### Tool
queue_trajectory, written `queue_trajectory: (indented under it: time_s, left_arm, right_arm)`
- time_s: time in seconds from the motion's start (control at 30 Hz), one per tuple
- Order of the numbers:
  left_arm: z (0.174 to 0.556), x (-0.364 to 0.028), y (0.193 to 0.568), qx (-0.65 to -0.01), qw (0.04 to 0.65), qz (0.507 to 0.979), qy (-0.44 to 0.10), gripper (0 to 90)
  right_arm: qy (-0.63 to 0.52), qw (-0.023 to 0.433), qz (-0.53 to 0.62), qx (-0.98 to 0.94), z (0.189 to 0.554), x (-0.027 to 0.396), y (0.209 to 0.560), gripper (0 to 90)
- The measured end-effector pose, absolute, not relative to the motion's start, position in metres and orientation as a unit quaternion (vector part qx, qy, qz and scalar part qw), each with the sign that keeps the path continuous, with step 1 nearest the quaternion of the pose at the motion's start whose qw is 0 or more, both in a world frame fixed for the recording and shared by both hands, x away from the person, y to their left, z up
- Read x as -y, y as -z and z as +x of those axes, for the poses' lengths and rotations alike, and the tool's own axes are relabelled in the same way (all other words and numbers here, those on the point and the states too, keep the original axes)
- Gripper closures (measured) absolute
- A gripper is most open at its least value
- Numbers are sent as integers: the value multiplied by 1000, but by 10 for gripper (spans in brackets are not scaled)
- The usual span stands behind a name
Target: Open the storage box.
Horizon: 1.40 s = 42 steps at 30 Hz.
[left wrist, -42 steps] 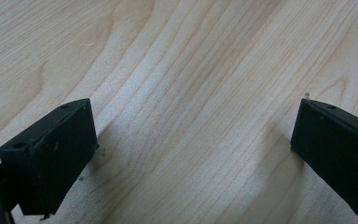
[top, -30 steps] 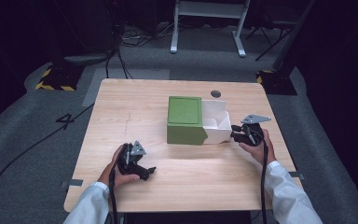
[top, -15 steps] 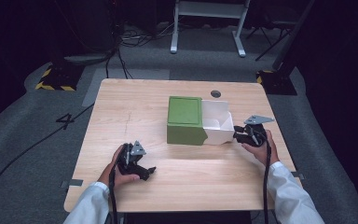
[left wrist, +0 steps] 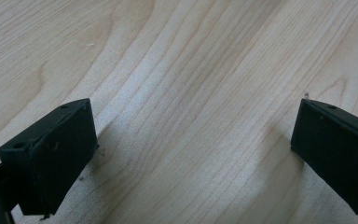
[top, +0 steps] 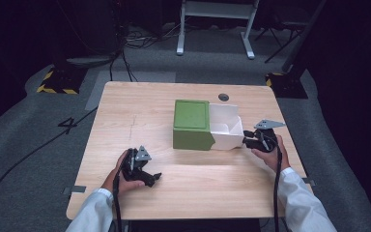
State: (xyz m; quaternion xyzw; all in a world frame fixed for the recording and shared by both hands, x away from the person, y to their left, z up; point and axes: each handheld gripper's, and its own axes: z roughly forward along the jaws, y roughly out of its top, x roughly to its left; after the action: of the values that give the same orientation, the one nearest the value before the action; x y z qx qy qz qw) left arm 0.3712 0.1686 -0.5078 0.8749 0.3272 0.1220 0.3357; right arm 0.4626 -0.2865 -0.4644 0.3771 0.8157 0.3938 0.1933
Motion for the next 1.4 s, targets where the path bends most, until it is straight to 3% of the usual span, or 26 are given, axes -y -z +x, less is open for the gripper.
queue_trajectory:
  time_s: [0.27, 0.7, 1.4]
  left_arm:
    - [371, -169, 508, -327, 336, 875, -122, 5]
    - [371, -169, 508, -326, 335, 875, -123, 5]
    - [371, -169, 508, -327, 335, 875, -123, 5]
  right_arm:
    - [-390, 195, 375, -818, 463, 288, 464, 590]
    - [-409, 183, 378, -810, 462, 293, 455, 348]
    - [-419, 199, 365, -807, 450, 308, 437, 285]
